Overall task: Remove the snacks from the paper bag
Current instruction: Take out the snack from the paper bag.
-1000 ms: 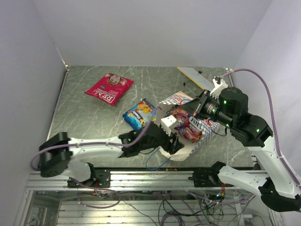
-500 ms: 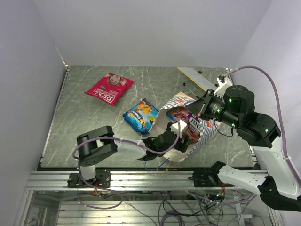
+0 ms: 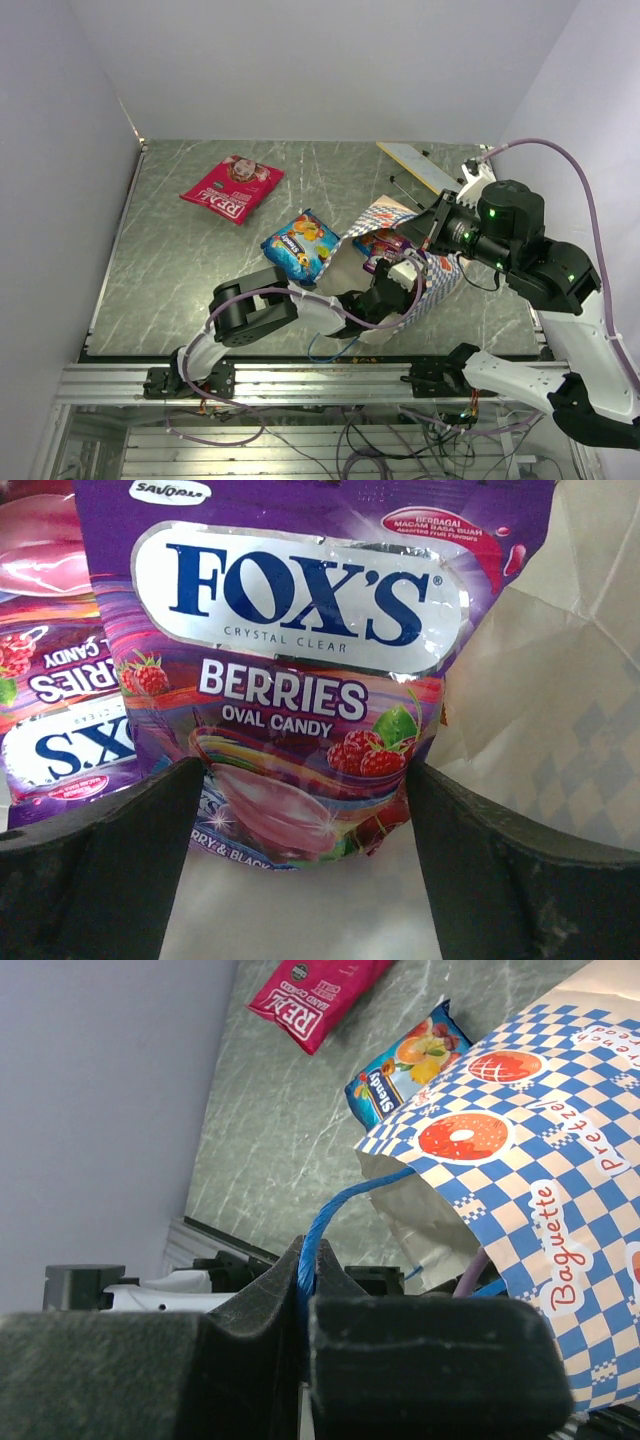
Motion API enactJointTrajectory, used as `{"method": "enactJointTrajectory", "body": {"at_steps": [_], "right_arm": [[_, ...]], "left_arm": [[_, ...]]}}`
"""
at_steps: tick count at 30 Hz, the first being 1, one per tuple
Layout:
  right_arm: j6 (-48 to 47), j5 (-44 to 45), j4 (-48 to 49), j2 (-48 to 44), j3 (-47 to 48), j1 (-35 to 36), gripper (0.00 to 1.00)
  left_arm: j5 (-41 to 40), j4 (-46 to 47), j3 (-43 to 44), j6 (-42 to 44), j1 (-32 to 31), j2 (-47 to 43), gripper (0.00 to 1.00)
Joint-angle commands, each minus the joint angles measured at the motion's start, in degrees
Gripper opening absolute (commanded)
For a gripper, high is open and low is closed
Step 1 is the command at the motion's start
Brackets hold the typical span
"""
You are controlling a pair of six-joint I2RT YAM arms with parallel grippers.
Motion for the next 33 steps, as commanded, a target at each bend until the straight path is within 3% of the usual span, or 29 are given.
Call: {"method": "enactJointTrajectory", "body": {"at_steps": [1, 4, 10, 12, 23, 33], "right_arm": [[-1.2, -0.3, -0.7, -0.4, 3.2, 0.1, 0.00], [-1.6, 0.1, -0.4, -0.5, 3.5, 0.2, 0.00], [-2.3, 1.0, -0.1, -0.8, 3.7, 0.1, 0.00], [-2.6, 1.2, 0.5, -1.0, 3.4, 0.2, 0.00], [-2.7, 3.8, 3.4, -4.3, 0.6, 0.2, 0.00], [-4.2, 7.1, 7.0, -7.2, -3.4, 0.1, 0.00]], "left_arm": [[0.3, -1.8, 4.2, 1.0, 0.2, 2.6, 0.87], [1.5, -3.8, 5.3, 0.0, 0.7, 2.8, 0.76], [3.9, -6.0, 4.3, -1.1, 2.0, 0.0, 0.36], [3.9, -7.1, 3.6, -1.1, 2.1, -1.9, 0.27], [6.6, -16.6, -2.7, -5.4, 2.1, -14.5, 0.08], [16.0, -38.1, -5.0, -6.2, 2.0, -32.8, 0.07]]}}
